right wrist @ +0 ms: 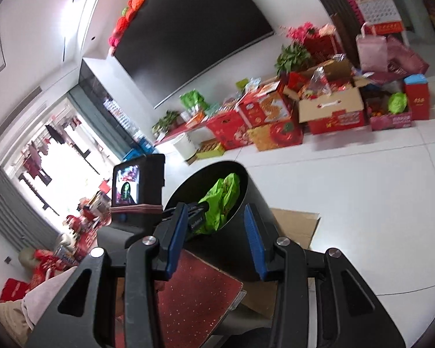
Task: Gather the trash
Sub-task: 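Carry both bags over the black bin and open both tools to drop them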
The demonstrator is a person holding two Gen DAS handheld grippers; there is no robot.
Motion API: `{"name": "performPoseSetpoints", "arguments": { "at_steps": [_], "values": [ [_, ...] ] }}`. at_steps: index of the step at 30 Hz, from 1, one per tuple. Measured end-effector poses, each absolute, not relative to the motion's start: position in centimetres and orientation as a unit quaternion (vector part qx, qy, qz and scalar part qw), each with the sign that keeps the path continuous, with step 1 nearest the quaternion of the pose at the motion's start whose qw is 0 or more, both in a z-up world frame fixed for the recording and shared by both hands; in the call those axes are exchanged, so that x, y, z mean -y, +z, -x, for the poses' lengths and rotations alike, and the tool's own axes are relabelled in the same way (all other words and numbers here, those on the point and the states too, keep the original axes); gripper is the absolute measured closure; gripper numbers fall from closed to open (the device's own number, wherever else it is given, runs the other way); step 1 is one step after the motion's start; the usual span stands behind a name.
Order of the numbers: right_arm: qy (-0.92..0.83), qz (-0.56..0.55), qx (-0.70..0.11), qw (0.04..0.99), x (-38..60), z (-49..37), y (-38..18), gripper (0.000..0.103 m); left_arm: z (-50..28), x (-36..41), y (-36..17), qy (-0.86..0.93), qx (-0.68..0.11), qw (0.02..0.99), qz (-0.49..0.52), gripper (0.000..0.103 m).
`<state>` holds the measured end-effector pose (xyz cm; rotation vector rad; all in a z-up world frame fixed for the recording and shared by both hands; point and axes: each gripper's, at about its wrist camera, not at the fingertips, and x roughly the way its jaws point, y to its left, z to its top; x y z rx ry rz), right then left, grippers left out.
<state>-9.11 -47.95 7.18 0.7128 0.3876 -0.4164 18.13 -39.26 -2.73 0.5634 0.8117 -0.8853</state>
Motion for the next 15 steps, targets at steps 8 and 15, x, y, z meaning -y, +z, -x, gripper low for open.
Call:
{"name": "performPoseSetpoints", "arguments": {
  "at_steps": [8,15],
  "values": [
    [-0.231,-0.325,-0.162,0.903,46.7,11.0,9.3,0.057,-16.9,38.8,-0.7,-0.403,-0.335,0.816,-0.243,0.000],
    [-0.240,-0.316,-0.147,0.906,47.0,12.0,9.6,0.033,-17.0,37.3,1.9,-0.426,-0.321,0.827,-0.176,0.000]
  ]
}}
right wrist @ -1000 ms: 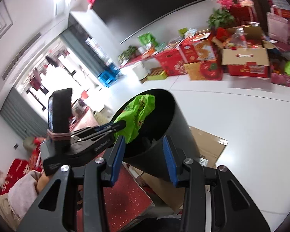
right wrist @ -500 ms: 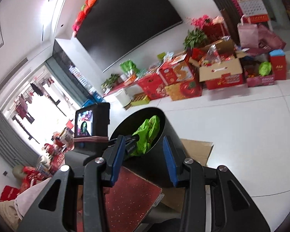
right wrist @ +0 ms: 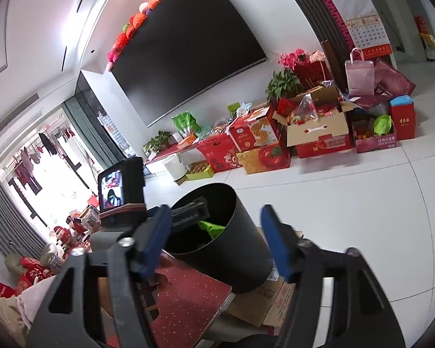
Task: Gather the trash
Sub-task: 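Carry both bags over the black bin and open both tools to drop them, then withdraw both open tools from the bin back toward the table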
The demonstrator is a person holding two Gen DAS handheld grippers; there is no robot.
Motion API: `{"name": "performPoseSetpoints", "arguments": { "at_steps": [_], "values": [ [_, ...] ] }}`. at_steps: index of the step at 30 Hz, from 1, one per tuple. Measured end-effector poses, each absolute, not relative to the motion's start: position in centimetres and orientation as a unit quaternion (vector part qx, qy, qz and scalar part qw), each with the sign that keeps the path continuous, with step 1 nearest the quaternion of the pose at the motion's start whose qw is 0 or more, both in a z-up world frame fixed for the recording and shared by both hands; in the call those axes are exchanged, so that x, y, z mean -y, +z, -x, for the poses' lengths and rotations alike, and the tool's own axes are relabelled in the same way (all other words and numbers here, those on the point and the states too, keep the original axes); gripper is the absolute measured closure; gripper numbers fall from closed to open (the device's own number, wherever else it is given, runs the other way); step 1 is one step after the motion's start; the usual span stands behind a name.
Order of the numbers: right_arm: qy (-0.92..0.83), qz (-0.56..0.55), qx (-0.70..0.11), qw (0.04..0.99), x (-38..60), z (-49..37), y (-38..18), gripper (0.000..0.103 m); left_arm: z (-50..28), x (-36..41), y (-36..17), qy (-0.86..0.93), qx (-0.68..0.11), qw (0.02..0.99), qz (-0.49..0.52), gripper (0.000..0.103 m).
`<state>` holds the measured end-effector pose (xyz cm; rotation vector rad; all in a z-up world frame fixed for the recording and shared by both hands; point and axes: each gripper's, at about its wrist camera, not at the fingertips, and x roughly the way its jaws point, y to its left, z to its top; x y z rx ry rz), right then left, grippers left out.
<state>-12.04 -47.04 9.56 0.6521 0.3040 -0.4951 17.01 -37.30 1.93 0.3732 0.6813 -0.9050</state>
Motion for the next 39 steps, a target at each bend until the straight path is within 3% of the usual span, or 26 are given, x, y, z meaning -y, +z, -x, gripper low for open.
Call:
{"name": "performPoseSetpoints", "arguments": {
  "at_steps": [2,5,6,20,39],
  "values": [
    [-0.245,-0.313,-0.141,0.907,47.1,12.4,9.8,0.028,-16.7,37.3,2.3,-0.432,-0.320,0.826,-0.170,0.000],
    [-0.254,-0.308,-0.129,0.908,47.1,13.0,10.0,0.004,-16.1,37.3,2.9,-0.436,-0.319,0.824,-0.171,0.000],
    [-0.258,-0.307,-0.124,0.908,47.1,13.1,10.1,0.000,-15.8,37.1,3.2,-0.437,-0.313,0.826,-0.171,0.000],
    [-0.252,-0.264,-0.099,0.925,44.2,13.1,12.4,0.000,-13.3,33.1,8.5,-0.454,-0.242,0.842,-0.160,0.000],
    [-0.228,-0.237,-0.104,0.939,40.5,11.8,13.7,0.000,-15.8,25.6,8.7,-0.440,-0.264,0.848,-0.134,0.000]
  ]
}}
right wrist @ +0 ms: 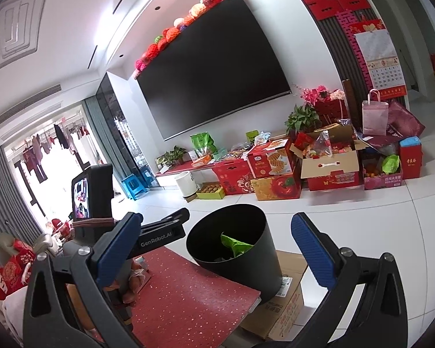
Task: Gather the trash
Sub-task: 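Withdraw both open tools from the bin back toward the table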
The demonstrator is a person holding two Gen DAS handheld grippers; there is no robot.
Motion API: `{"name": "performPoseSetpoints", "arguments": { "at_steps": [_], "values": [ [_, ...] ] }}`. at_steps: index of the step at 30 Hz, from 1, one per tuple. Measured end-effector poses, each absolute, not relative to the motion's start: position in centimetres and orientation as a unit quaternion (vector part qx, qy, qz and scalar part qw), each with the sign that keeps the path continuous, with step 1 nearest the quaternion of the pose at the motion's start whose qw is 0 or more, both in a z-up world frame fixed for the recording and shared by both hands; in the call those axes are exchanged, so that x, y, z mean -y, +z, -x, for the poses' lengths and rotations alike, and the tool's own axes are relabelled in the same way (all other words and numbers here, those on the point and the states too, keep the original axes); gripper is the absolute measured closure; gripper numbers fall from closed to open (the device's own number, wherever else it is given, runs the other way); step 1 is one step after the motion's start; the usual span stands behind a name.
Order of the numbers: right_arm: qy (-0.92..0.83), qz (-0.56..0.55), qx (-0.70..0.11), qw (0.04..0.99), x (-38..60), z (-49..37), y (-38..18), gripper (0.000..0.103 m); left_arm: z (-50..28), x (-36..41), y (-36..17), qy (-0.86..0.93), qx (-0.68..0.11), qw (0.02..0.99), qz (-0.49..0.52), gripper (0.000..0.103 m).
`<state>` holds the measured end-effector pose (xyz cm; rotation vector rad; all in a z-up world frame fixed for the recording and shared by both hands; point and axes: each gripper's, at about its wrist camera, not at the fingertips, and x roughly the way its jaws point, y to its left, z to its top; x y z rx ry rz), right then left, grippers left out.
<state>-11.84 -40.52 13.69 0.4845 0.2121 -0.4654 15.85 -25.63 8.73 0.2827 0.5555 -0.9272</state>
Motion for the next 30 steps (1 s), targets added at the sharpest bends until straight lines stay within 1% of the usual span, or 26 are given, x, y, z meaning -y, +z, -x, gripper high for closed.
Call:
{"name": "performPoseSetpoints", "arguments": {
  "at_steps": [10,13,18,24,30],
  "values": [
    [-0.211,-0.224,-0.116,0.944,38.9,10.5,13.7,0.000,-16.9,22.0,7.8,-0.432,-0.275,0.850,-0.127,0.000],
    [-0.199,-0.223,-0.123,0.946,38.1,9.9,13.6,0.000,-17.4,20.4,7.2,-0.425,-0.285,0.850,-0.124,0.000],
    [-0.173,-0.215,-0.138,0.951,36.7,8.3,13.1,0.000,-17.9,17.3,7.1,-0.415,-0.281,0.857,-0.119,0.000],
    [-0.120,-0.211,-0.184,0.952,35.5,5.1,11.0,0.000,-19.6,10.8,7.0,-0.385,-0.287,0.873,-0.087,0.000],
    [-0.069,-0.223,-0.256,0.938,35.1,2.0,7.1,0.000,-22.1,3.2,4.7,-0.314,-0.304,0.895,-0.089,0.000]
  ]
}}
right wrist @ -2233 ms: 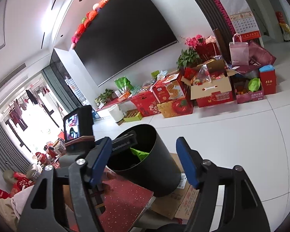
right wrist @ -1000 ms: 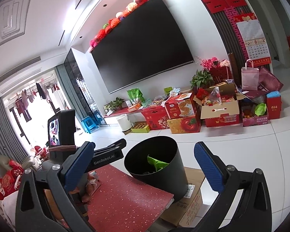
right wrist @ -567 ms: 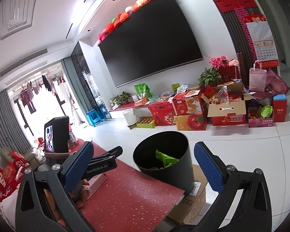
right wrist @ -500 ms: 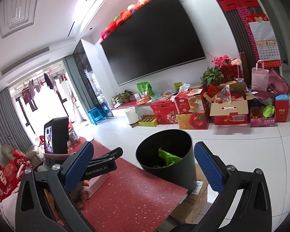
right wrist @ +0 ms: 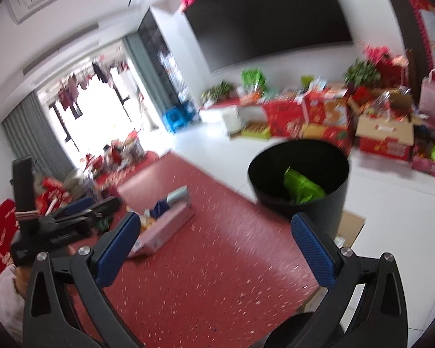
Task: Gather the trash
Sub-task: 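Withdraw both open tools from the bin back toward the table, then grasp the pink strip with the left tool while the right tool grasps the pink box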
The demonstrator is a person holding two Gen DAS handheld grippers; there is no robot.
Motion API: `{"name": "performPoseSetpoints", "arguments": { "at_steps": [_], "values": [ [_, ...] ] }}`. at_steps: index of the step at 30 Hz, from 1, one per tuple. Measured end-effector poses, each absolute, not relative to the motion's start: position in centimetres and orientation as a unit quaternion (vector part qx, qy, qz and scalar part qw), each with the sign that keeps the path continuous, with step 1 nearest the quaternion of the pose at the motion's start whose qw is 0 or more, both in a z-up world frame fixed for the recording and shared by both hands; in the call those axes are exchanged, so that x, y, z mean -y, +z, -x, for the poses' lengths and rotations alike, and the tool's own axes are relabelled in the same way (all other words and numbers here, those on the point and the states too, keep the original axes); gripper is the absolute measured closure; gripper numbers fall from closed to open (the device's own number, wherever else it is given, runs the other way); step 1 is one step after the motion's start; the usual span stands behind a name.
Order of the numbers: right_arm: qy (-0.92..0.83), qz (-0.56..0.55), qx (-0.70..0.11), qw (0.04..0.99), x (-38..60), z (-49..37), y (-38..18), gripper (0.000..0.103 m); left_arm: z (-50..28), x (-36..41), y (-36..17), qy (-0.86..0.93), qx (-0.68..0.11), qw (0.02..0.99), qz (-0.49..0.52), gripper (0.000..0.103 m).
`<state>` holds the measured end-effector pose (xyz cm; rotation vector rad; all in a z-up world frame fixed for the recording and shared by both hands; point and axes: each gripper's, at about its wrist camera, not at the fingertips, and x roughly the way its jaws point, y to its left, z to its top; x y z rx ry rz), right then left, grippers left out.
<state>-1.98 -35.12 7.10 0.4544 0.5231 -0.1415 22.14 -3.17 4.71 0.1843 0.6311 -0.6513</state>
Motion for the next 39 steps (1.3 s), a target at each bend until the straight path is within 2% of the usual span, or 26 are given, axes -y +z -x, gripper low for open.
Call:
{"name": "performPoseSetpoints", "arguments": {
  "at_steps": [9,20,26,35,37,39],
  "values": [
    [0.028,-0.216,-0.363,0.906,32.5,-4.2,2.8,0.000,-25.0,-4.4,-0.4,-0.239,-0.365,0.898,-0.064,0.000],
    [0.070,-0.217,-0.432,0.873,30.4,-12.3,2.1,0.000,-27.0,0.8,-5.3,-0.336,-0.380,0.839,-0.196,0.000],
    [0.066,-0.228,-0.470,0.850,29.4,-16.1,0.6,0.000,-28.0,1.0,-6.6,-0.361,-0.401,0.817,-0.205,0.000],
    [0.033,-0.181,-0.518,0.835,26.4,-20.0,-1.7,0.000,-27.6,0.3,-7.4,-0.369,-0.421,0.802,-0.210,0.000],
    [0.029,-0.163,-0.525,0.835,25.8,-20.3,-1.9,0.004,-27.5,0.1,-7.3,-0.372,-0.424,0.800,-0.205,0.000],
    [0.021,-0.139,-0.532,0.835,25.4,-20.4,-2.2,0.019,-27.0,0.3,-7.1,-0.378,-0.421,0.797,-0.211,0.000]
  ]
}}
